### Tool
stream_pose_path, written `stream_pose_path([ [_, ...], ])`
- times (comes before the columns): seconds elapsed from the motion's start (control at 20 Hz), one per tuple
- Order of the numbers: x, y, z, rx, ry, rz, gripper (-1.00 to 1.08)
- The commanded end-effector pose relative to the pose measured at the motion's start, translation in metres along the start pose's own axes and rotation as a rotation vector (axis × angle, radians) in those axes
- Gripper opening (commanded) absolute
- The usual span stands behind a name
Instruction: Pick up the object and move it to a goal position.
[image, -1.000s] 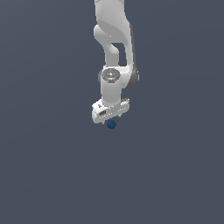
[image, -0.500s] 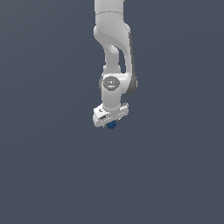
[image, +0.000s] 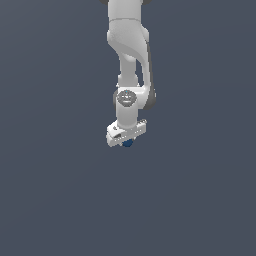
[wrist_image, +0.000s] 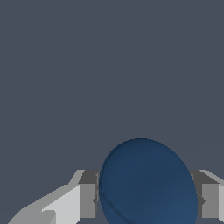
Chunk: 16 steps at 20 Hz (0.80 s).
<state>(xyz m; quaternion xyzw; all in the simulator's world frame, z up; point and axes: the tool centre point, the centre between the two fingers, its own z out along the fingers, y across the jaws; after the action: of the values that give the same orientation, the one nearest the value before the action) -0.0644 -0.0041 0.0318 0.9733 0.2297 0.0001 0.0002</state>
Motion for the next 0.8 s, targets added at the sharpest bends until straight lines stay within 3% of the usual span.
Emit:
stream_pose_path([
  [0.0,0.000,-0.001,0.001,0.000,0.000,-0.001,-1.00],
  [0.4,0.003,-0.002,-0.002,0.000,0.000,-0.001,-1.00],
  [0.75,0.029,-0.020,-0.019,0.000,0.000,-0.001,-1.00],
])
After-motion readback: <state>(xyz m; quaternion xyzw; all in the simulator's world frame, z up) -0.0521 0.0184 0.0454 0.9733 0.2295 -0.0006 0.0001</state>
